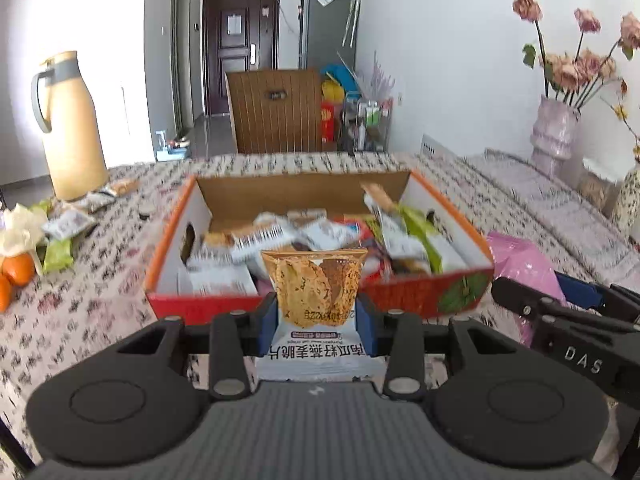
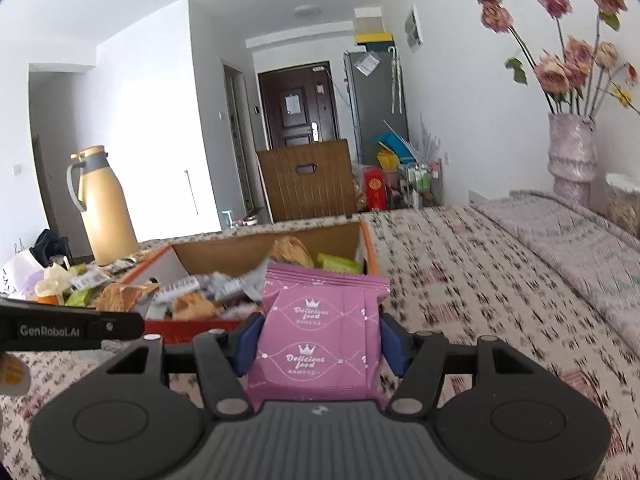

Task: Organize snacks
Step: 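Carry the pink and white packets into the box and open both tools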

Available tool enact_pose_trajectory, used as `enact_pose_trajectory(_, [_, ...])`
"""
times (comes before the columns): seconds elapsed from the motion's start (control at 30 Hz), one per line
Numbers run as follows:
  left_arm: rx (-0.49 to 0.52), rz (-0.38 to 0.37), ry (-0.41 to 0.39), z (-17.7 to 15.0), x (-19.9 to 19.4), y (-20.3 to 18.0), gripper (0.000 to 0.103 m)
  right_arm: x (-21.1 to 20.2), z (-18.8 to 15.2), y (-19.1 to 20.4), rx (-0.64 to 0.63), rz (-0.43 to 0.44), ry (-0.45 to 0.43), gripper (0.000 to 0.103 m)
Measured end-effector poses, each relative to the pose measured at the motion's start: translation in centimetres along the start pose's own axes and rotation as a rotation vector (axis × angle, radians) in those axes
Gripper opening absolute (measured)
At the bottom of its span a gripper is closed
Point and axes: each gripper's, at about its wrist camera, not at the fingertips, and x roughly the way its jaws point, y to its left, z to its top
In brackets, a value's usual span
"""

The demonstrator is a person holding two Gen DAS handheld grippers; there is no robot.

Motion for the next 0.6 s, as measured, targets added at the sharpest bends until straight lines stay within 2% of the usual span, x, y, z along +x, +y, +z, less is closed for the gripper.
enact_pose_trajectory(0.27, [-0.023, 0.016, -0.047, 3.2, 1.3, 1.7, 0.041, 2.4, 2.9, 2.3, -0.029, 0.023, -0.035, 0.061])
enact_pose_trajectory(0.6, [-0.074, 0.045, -0.071, 6.1, 5.4, 4.4, 0.041, 7.6, 5.5, 4.8, -0.050, 0.035, -0.042, 0.061])
